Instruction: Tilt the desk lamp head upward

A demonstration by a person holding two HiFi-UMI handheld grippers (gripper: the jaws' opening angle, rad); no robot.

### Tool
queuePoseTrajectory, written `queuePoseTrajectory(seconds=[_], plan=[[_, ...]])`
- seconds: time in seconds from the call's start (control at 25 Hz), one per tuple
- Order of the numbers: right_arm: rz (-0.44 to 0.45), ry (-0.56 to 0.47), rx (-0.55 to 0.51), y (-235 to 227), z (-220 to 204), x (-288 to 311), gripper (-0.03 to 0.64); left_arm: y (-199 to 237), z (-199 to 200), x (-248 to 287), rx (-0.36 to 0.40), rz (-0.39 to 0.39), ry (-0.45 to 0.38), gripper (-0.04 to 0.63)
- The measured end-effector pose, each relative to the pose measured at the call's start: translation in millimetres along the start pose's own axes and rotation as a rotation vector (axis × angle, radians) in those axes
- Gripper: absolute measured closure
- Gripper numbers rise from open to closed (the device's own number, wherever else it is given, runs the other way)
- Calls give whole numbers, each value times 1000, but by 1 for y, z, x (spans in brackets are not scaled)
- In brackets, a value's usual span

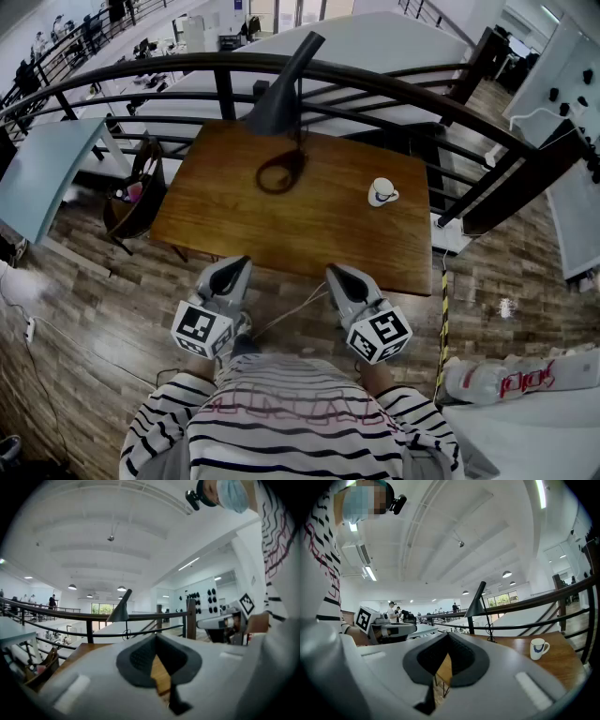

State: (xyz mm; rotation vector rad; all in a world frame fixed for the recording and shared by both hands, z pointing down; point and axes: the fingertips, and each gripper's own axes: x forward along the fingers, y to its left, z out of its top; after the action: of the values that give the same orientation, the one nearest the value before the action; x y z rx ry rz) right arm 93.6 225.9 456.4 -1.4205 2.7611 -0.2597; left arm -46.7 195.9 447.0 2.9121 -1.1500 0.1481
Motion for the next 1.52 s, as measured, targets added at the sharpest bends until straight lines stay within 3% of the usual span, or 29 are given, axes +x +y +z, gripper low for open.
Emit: queuePoseTrajectory(seconds=[0.36, 0.44, 0.52, 0.64, 0.92, 1.52], plan=[[-2, -64, 106, 2, 4, -4, 609, -3, 1, -12, -26, 12, -15, 592], [-16, -52, 100, 1, 1, -1, 508, 1, 0, -16, -26, 35, -21, 591], [-29, -44, 106, 1, -3, 2, 488, 7, -2, -19, -33, 56, -24, 591], [-43, -39, 111, 0, -8, 6, 446, 14, -10, -22, -58, 66, -21, 502], [-101, -12, 108, -9, -9, 38, 412, 52, -15, -1, -100, 17, -12, 481], [-229, -58, 88, -33, 23, 163, 393, 180, 1, 63, -70, -126, -4, 454]])
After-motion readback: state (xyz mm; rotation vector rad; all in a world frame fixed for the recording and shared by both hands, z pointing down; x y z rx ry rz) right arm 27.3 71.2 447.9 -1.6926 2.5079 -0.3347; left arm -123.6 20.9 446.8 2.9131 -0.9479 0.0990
